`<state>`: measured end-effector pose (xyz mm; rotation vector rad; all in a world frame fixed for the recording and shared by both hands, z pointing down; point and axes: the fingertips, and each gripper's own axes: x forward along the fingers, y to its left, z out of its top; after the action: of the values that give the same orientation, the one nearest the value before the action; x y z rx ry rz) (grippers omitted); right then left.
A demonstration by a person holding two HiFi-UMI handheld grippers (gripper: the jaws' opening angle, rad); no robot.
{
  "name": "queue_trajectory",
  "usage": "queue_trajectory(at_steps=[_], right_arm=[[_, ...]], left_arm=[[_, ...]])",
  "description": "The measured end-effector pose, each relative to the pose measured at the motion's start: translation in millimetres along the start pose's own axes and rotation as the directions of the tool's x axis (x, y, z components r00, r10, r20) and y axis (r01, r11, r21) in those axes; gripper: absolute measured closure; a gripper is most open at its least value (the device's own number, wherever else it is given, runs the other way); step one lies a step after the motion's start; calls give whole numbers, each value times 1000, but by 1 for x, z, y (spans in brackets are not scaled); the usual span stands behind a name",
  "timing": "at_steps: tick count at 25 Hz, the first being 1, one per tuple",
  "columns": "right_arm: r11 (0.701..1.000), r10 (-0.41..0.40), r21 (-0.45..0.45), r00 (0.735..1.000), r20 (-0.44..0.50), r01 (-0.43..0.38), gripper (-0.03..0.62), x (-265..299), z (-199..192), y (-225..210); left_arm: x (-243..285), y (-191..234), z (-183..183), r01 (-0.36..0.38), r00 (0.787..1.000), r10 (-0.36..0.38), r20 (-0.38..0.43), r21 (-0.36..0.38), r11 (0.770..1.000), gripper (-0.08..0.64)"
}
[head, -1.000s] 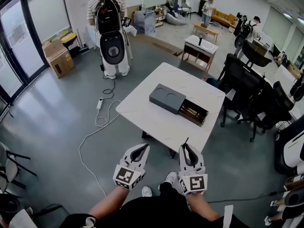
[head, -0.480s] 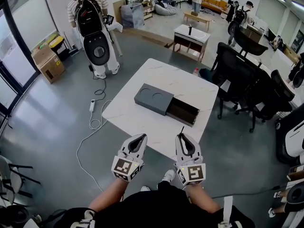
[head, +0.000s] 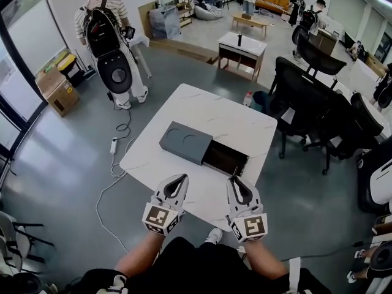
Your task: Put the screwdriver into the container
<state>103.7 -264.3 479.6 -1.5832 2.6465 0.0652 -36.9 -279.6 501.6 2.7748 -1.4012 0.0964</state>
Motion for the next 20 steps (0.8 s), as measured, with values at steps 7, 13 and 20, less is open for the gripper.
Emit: queue_trajectory(at_steps=[7, 13, 20], right_arm=[[1000, -20, 0, 1000, -21, 20, 520, 25, -9, -27], [997, -74, 13, 996, -58, 75, 520, 52, -20, -40], [993, -109, -60, 986, -126, 102, 520, 80, -54, -50]], left_arm=[[38, 22, -7, 2, 1000, -2, -18, -7, 1000, 554], [60, 48, -8, 54, 998, -55, -22, -11, 998, 554], [87, 73, -14, 100, 994, -100, -31, -3, 995, 554]])
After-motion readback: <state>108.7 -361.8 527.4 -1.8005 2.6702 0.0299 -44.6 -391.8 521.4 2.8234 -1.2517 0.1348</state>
